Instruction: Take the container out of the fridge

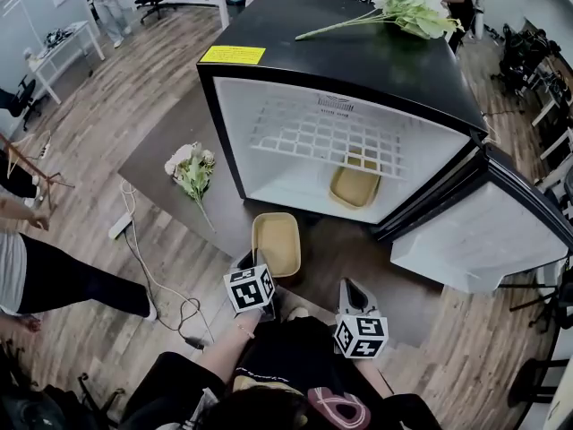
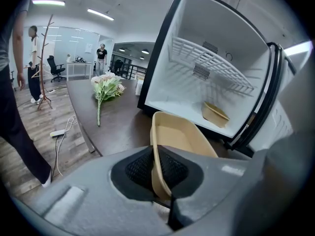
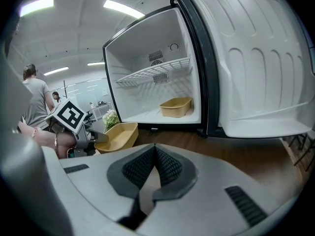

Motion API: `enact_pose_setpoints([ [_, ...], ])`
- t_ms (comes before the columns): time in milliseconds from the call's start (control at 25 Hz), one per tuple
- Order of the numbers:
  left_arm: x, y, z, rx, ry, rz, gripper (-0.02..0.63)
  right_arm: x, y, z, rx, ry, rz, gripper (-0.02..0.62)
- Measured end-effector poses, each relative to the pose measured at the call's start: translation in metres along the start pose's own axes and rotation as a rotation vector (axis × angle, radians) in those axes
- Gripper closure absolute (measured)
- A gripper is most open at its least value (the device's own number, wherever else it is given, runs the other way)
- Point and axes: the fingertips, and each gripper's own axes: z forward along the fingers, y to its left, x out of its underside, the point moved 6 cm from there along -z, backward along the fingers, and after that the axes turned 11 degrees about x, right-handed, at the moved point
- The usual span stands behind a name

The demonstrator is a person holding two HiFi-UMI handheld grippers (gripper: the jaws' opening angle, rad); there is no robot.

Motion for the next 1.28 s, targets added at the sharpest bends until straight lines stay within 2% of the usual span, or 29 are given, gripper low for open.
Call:
enact_pose_setpoints([
  [440, 0.012, 0.009, 0.011, -0.033, 0.037, -0.014, 0.580, -0.002, -0.005, 0.002, 0.020, 0.001, -0.010, 0.588],
  [880, 0.018, 0.008, 0.019, -0.021, 0.069, -0.009, 0.580, -0.005, -0.001, 0.007, -0.005, -0.001, -0.021, 0.588],
  [1120, 0.016, 0.004, 0.015, -0.003, 0.049, -0.017, 0.577, -0.001, -0.005, 0.007, -0.004, 0.010, -0.015, 0.588],
  [1240, 0.011, -0.002, 0.010, 0.017, 0.031, -0.044, 0.503, 0.001, -0.008, 0.007, -0.004, 0.022, -0.009, 0.588],
  [1280, 0.008, -0.004, 0.007, 0.020, 0.020, -0.048, 0.500, 0.001, -0.008, 0.007, -0.005, 0.025, -0.006, 0.588],
])
